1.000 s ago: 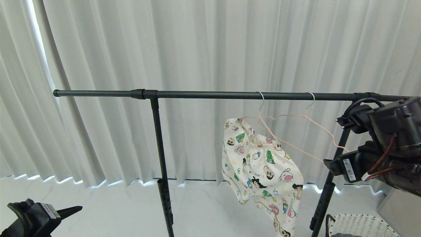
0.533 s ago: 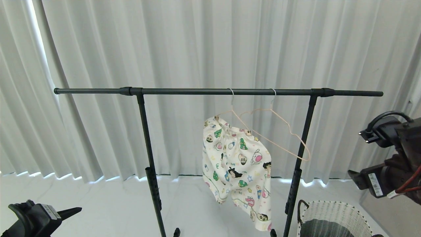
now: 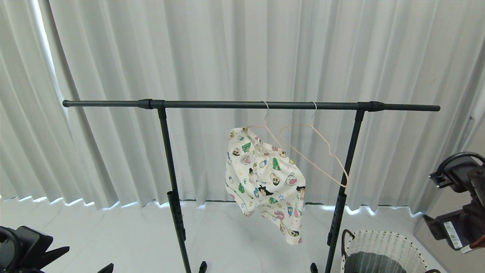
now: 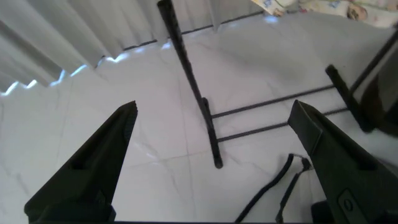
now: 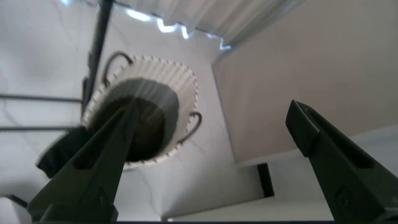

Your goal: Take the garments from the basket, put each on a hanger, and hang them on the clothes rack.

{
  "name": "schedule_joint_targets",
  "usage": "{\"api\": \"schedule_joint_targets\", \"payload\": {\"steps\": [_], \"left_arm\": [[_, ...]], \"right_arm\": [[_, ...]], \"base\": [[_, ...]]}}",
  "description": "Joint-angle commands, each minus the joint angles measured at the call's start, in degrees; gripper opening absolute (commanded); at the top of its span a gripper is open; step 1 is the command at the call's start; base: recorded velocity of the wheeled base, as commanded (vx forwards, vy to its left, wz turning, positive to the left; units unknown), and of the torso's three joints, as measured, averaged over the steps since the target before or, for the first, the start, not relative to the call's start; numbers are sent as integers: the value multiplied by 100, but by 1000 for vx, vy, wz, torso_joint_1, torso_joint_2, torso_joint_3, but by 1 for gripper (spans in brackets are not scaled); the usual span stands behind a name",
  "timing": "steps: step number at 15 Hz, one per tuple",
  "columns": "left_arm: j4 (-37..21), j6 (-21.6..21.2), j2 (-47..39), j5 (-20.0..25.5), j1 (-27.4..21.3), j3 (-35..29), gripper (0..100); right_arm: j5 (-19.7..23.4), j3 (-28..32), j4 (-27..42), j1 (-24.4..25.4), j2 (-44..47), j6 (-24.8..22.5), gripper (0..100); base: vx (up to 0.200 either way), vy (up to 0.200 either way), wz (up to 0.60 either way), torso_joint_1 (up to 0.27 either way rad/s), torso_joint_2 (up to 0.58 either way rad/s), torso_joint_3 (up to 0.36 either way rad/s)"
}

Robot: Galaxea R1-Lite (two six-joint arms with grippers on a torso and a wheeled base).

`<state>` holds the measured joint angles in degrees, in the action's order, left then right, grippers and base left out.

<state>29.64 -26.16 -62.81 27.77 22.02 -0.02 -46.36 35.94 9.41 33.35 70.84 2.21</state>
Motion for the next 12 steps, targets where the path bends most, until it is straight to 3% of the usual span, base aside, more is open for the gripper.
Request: {"api": "schedule_joint_targets", "payload": {"steps": [1, 5, 12], "left_arm": [[-2, 50, 199, -52, 13, 2, 100], [-10, 32, 453, -263, 13, 2, 100], [-81, -3, 497, -263, -4, 2, 100]], "right_arm": [[-5, -219, -1, -31, -334, -98, 100], [-128, -280, -1, -136, -562, -528, 100], [-163, -324, -9, -136, -633, -537, 100]], "base": [[0, 0, 0, 0, 0, 0], [0, 0, 0, -25, 54, 27], [0, 0, 0, -205, 462, 258]]}}
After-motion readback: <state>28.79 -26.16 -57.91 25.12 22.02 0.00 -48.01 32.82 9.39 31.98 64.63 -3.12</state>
